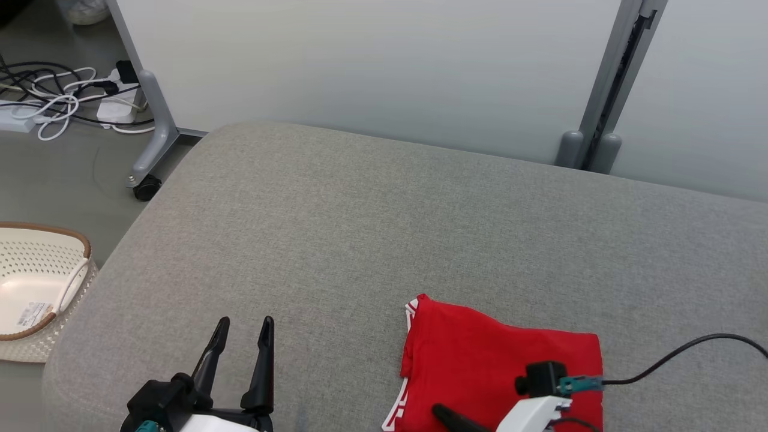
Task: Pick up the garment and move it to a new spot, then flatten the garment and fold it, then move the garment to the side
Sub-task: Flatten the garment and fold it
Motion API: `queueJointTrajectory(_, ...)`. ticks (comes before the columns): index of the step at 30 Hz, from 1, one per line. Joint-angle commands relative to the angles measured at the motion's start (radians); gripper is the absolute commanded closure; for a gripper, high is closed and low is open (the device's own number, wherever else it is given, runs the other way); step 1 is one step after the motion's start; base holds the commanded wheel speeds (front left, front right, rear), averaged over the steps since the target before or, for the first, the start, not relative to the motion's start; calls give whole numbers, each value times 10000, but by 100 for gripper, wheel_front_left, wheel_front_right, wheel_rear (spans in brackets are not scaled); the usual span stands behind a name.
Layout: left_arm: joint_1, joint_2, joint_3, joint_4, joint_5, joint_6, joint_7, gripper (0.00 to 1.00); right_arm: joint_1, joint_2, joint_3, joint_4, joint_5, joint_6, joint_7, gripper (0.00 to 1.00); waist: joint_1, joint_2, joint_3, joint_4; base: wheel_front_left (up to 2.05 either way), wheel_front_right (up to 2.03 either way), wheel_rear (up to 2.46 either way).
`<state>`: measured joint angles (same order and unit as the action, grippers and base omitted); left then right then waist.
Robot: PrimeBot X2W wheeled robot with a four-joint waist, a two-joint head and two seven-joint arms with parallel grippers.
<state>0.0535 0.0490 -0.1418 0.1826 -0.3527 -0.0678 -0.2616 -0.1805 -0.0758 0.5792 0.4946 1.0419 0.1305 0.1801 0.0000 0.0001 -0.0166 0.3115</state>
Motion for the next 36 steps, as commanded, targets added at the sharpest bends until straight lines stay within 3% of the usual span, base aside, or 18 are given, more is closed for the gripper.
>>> queueJointTrajectory(1,-93,37,27,3,-23,62,-42,0,193,-84,368,-335,99,5,155,100,0,-1,4,-97,0,0,0)
queueJointTrajectory(6,-140,37,53,0,-47,89,-42,0,345,-326,1189,-1361,303,5,118,100,0,-1,10,-455,0,0,0)
queueJointTrajectory(12,-150,36,162,-129,-39,128,-42,0,118,-964,974,-2214,164,5,-979,100,0,-1,-13,-1023,0,0,0)
queueJointTrajectory(14,-159,35,239,-267,-2,142,-42,0,30,-1467,616,-2599,-55,5,-1734,100,0,-1,-28,-1343,0,0,0)
queueJointTrajectory(15,-159,41,285,-320,11,158,-42,0,20,-1626,477,-2726,-110,5,-1957,93,0,-1,-31,-1449,0,0,0)
queueJointTrajectory(16,-151,40,319,-361,27,170,-42,0,29,-1796,339,-2846,-189,5,-2171,69,0,-1,-33,-1547,0,0,0)
queueJointTrajectory(17,-133,33,360,-402,60,187,-42,0,45,-1963,198,-2940,-261,5,-2332,10,0,-1,-37,-1645,0,0,0)
queueJointTrajectory(18,-116,33,400,-439,83,199,-42,0,59,-2130,52,-3039,-377,5,-2503,0,0,-1,-37,-1730,0,0,0)
queueJointTrajectory(26,-42,39,681,-640,271,160,-42,0,350,-2756,-1636,-3818,-1882,5,-3602,0,0,-1,-54,-2346,0,0,0)
queueJointTrajectory(36,-49,35,1155,-1135,500,104,-42,0,1216,-2136,-4111,-3970,-5418,3,-4381,0,0,-1,54,-2768,0,0,0)
